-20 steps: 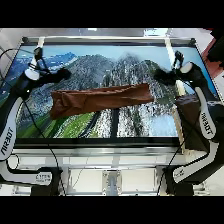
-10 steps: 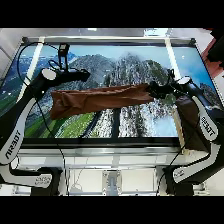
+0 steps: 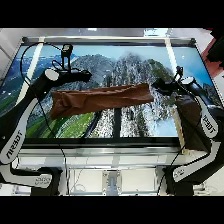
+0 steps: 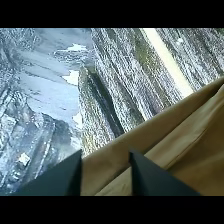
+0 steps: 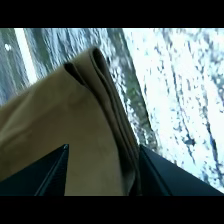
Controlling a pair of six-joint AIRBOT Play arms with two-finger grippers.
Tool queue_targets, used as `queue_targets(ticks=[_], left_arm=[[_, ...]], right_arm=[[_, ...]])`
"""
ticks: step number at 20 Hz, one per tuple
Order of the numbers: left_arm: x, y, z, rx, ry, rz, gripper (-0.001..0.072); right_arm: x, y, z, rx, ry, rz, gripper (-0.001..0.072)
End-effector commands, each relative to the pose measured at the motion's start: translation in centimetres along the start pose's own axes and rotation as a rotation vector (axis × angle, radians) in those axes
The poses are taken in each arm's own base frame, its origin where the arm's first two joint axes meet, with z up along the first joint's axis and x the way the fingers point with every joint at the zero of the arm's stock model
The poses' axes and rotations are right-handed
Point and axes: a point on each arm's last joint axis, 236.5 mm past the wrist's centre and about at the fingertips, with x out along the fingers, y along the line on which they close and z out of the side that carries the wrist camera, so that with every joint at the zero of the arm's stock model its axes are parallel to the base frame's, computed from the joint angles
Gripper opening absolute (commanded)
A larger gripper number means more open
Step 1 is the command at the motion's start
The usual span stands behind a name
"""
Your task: Fold the shirts.
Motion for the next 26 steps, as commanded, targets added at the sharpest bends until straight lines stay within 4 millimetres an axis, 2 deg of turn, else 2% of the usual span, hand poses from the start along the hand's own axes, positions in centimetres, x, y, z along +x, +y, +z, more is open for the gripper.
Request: queue_targets(ticks=[1,2,4,5,6,9,14,17,20,22,26], left_arm=[[1.4,-2.1,-2.1,0.010,0.065,-0.055,0.0275],[1.9,-3.0,-2.7,0.015,0.080,-0.070,0.0271],[3.1,-4.4,-4.0,0.023,0.112,-0.095,0.0155],[3.7,-5.0,-4.7,0.026,0.128,-0.107,0.0118],[4.1,-5.7,-5.3,0.028,0.141,-0.118,0.0117],[5.2,-7.8,-6.8,0.029,0.176,-0.150,0.0010],[6.3,-9.6,-8.9,-0.067,0.235,-0.169,0.0009],[6.6,-10.5,-11.4,-0.139,0.324,-0.195,0.0009],[6.6,-11.1,-14.0,-0.213,0.421,-0.217,0.0009],[6.7,-10.8,-15.2,-0.233,0.464,-0.199,0.0008],[6.5,-7.9,-17.0,-0.171,0.521,-0.084,0.0008]], right_arm=[[1.2,-1.4,-1.7,0.004,0.070,-0.022,0.0516],[1.6,-1.6,-2.0,0.003,0.079,-0.024,0.0516],[2.2,-1.8,-2.6,0.018,0.101,-0.021,0.0516],[2.5,-2.0,-2.9,0.025,0.111,-0.020,0.0516],[2.8,-2.1,-3.1,0.027,0.120,-0.021,0.0516],[3.5,-1.4,-3.9,-0.001,0.138,-0.017,0.0514],[4.3,0.7,-5.4,-0.046,0.170,0.004,0.0497],[4.4,1.3,-6.5,-0.052,0.205,0.015,0.0466],[4.3,1.7,-7.0,-0.059,0.228,0.023,0.0235],[4.0,2.7,-6.5,-0.071,0.226,0.049,0.0031],[1.2,7.1,-4.0,-0.185,0.219,0.129,0.0031]])
